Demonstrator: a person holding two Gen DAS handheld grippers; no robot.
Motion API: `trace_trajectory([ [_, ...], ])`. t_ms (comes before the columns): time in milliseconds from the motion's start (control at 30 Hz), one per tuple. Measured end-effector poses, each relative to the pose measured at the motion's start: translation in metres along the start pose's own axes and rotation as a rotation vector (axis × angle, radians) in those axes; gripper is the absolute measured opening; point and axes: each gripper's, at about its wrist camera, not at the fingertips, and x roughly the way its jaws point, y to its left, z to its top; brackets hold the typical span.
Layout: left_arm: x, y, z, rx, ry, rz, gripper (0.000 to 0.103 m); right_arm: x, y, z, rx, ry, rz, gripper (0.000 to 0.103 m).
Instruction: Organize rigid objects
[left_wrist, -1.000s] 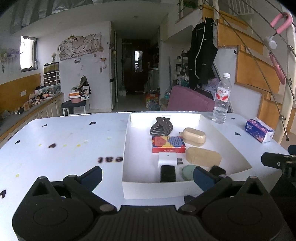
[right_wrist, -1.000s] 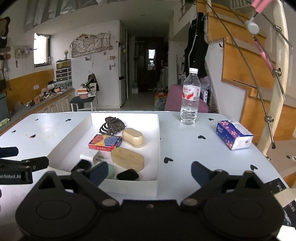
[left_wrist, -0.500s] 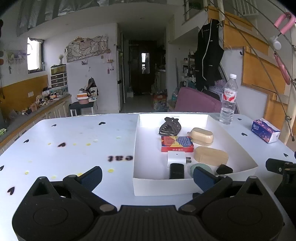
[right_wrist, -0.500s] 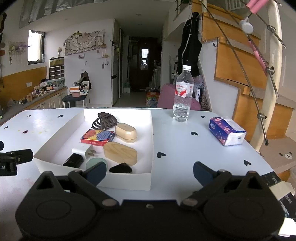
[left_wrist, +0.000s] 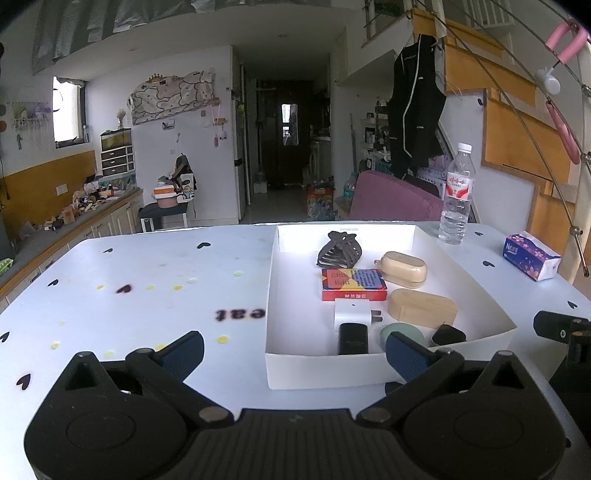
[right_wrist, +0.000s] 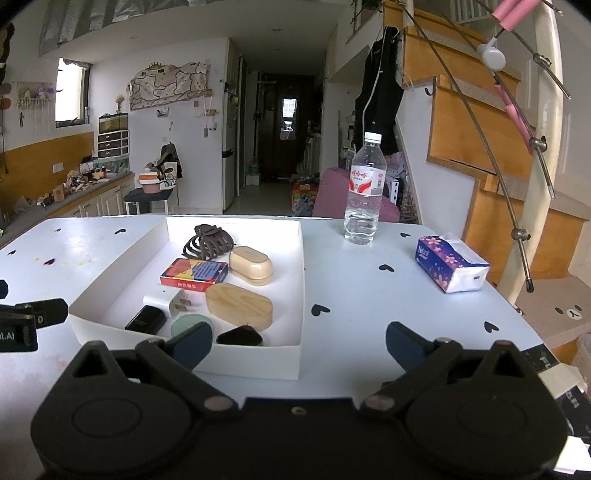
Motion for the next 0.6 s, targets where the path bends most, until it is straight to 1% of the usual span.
trace_trajectory([
  [600, 0.0031, -0.0002, -0.0022, -0.001, 0.008, -0.002, 0.103, -0.0033, -0.0006, 0.0006, -0.007, -0.001, -0.004, 0.101],
])
